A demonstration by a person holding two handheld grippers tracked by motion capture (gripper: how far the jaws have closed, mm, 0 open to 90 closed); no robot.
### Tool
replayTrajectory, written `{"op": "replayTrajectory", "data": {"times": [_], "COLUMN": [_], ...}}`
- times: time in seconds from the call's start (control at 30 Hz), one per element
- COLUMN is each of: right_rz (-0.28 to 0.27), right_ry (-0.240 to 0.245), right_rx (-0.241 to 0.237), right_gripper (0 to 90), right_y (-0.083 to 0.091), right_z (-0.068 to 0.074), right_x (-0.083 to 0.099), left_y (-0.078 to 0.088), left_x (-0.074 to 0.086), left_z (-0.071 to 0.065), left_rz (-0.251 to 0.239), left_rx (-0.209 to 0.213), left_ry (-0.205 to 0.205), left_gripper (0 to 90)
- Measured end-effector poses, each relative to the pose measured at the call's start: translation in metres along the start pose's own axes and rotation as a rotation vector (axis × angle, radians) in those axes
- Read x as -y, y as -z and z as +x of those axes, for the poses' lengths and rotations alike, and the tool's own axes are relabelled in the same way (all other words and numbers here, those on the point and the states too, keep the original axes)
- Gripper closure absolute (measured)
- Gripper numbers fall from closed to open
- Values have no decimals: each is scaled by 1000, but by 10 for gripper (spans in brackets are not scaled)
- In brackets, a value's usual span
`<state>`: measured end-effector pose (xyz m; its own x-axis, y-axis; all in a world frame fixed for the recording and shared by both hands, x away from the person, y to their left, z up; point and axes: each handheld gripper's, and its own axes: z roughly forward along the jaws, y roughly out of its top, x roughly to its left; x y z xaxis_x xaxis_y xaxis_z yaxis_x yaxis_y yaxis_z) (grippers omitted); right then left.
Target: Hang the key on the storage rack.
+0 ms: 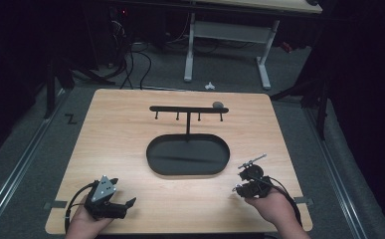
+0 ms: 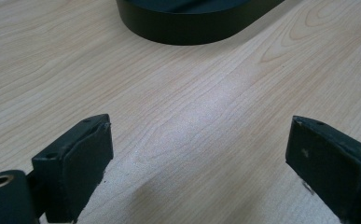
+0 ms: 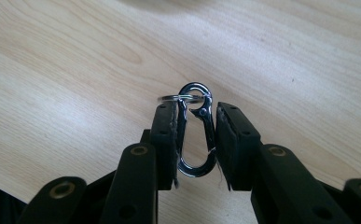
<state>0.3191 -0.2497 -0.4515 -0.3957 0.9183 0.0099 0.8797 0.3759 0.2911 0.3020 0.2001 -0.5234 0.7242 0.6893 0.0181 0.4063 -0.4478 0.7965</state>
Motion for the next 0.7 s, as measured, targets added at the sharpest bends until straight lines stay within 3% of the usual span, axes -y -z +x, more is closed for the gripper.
{"op": "replayTrajectory", "data": {"times": [0.7], "right_rz": [-104], "right_ry": [-29], "right_rx": [6], "right_gripper": [697], "right_y": [30], "right_z": [-1], "right_x": [-32], "left_y": [1], "left_x": [0], "left_z": [2], "left_rz": [-5], "left_rx": [-1], "left_ry": [3], "left_gripper": [78]}}
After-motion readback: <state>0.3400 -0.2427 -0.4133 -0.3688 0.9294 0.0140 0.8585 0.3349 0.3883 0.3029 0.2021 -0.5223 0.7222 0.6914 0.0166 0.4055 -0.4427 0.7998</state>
